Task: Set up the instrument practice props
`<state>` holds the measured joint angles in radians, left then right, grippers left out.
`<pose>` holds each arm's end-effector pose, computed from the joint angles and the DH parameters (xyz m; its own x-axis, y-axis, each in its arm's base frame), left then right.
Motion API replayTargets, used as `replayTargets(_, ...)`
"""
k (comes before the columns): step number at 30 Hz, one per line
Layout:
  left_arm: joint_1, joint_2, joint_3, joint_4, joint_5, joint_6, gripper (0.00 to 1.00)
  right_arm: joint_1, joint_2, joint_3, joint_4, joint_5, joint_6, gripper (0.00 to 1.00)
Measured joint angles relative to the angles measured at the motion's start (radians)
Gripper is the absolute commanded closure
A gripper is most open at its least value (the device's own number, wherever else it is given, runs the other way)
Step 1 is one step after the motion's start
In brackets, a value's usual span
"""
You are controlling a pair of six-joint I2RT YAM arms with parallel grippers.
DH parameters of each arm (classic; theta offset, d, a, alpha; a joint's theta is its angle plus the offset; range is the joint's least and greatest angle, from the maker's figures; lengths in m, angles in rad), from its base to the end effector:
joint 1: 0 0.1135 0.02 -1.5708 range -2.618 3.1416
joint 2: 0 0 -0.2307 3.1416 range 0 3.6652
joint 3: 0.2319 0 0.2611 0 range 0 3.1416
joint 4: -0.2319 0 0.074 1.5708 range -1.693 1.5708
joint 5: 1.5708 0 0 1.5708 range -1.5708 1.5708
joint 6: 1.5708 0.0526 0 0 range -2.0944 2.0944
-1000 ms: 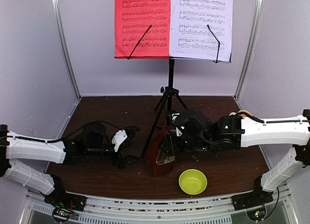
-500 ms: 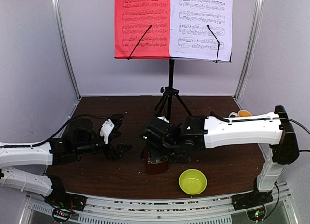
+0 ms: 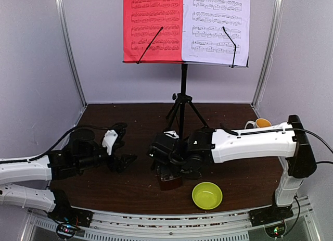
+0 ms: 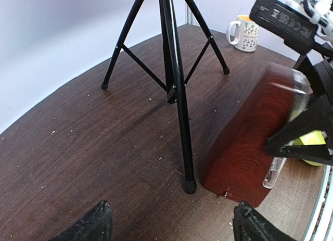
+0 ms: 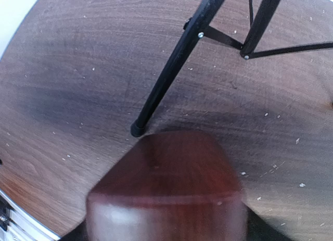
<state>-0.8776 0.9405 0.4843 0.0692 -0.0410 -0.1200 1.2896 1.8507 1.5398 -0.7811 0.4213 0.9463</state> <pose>0.1651 -0.1954 0.1940 -0.3285 0.2083 -0.9212 0.7101 0.6976 -0.0955 0.1317 0.3785 0.2063 -0.8128 -0.1463 -0.5638 -0.2822 0.9457 0.1615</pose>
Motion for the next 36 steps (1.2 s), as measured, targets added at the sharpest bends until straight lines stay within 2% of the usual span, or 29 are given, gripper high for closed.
replayTargets(2, 0.000, -0.002, 0.000, -0.008, -0.004, 0.003, 0.18, 0.001, -0.003, -0.008, 0.017, 0.002, -0.008, 0.08)
replayTargets(5, 0.000, -0.002, 0.000, -0.023, -0.003, 0.005, 0.17, 0.001, -0.017, -0.010, 0.039, 0.000, -0.023, 0.03)
replayTargets(7, 0.000, -0.002, 0.000, -0.034, 0.001, 0.005, 0.18, 0.001, -0.038, -0.014, 0.060, -0.003, -0.043, 0.02)
replayTargets(11, 0.000, -0.001, 0.002, -0.051, 0.034, 0.005, 0.25, -0.002, -0.141, -0.089, 0.139, -0.043, -0.112, 0.08)
replayTargets(14, 0.001, 0.017, 0.017, -0.064, 0.069, 0.005, 0.34, -0.016, -0.265, -0.212, 0.218, -0.104, -0.159, 0.17)
replayTargets(17, 0.001, 0.067, 0.045, -0.072, 0.107, 0.004, 0.46, -0.063, -0.408, -0.365, 0.295, -0.165, -0.194, 0.35)
replayTargets(20, 0.001, 0.127, 0.077, -0.073, 0.138, -0.003, 0.52, -0.139, -0.530, -0.531, 0.374, -0.235, -0.216, 0.52)
replayTargets(22, 0.001, 0.155, 0.092, -0.071, 0.152, -0.010, 0.55, -0.189, -0.561, -0.610, 0.409, -0.271, -0.228, 0.59)
replayTargets(28, 0.001, 0.224, 0.132, -0.067, 0.180, -0.035, 0.58, -0.237, -0.468, -0.660, 0.480, -0.361, -0.306, 0.74)
replayTargets(36, 0.001, 0.304, 0.194, -0.070, 0.228, -0.047, 0.62, -0.237, -0.275, -0.635, 0.606, -0.470, -0.375, 0.79)
